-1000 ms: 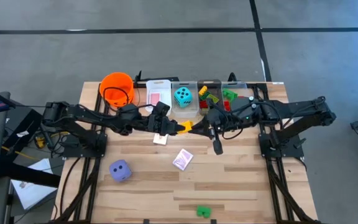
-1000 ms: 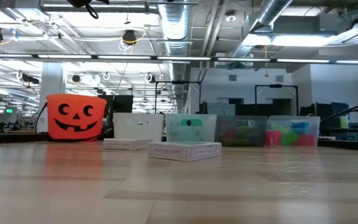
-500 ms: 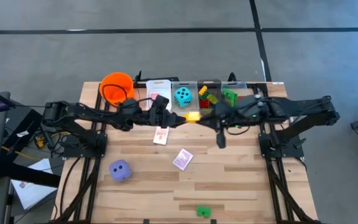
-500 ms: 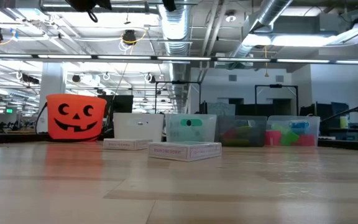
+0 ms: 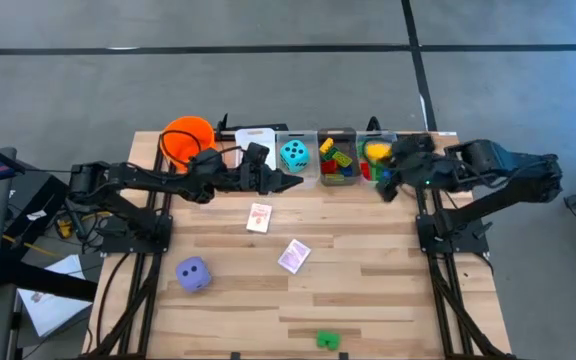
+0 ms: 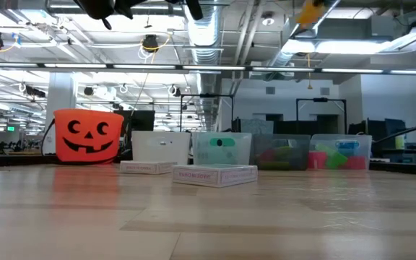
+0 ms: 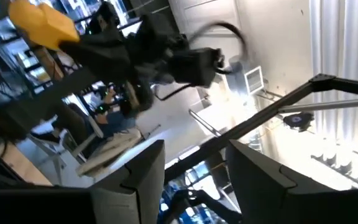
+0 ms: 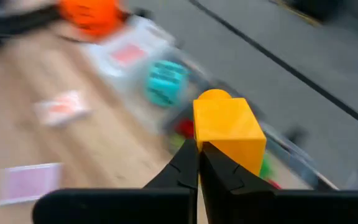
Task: Pick & Place Toys
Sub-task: Put the large yellow game piece into the right transparent bin
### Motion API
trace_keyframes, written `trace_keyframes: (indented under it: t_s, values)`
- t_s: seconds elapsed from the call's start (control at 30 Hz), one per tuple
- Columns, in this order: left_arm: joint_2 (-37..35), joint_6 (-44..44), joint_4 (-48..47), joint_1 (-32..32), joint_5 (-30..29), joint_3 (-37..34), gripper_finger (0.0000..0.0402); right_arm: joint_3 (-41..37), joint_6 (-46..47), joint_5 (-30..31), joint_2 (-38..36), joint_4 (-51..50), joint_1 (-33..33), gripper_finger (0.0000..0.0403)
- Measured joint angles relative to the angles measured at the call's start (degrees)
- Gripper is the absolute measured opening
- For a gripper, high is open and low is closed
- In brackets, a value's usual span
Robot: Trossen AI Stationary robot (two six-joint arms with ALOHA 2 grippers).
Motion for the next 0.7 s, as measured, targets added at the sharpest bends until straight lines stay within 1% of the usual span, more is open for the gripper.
trace_keyframes:
  t_s: [0.1, 0.17, 0.33, 0.43, 0.57, 0.63, 0.7]
  values:
    - [0.0, 1.8, 0.0, 0.1, -2.0, 0.0, 0.0165, 0.0, 6.2, 2.6, -1.4, -8.8, -2.4, 0.0001]
    - [0.0, 2.9, 0.0, 0.1, -3.8, 0.0, 0.0166, 0.0, 9.2, 3.5, -1.8, -12.1, -4.3, 0.0001]
    - [0.0, 3.1, -0.1, 0.1, -7.7, 0.0, 0.0166, -0.1, 9.4, 5.0, -2.1, -13.0, -9.0, 0.0001]
    - [0.0, 3.1, -0.1, 0.1, -9.7, 0.0, 0.0166, -2.9, 8.1, 6.5, -2.3, -10.8, -11.8, 0.0001]
    - [0.0, 3.1, -0.1, 0.1, -10.3, 0.0, 0.0166, -11.4, 6.6, 5.7, -4.5, -5.1, -15.4, 0.0001]
    - [0.0, 3.1, -0.1, 0.1, -10.4, 0.0, 0.0165, -17.0, 4.9, 2.9, -6.3, 0.9, -17.2, 0.0001]
    - [0.0, 3.1, -0.1, 0.1, -10.4, 0.0, 0.0164, -22.7, 2.0, -1.5, -8.5, 8.8, -19.8, 0.0001]
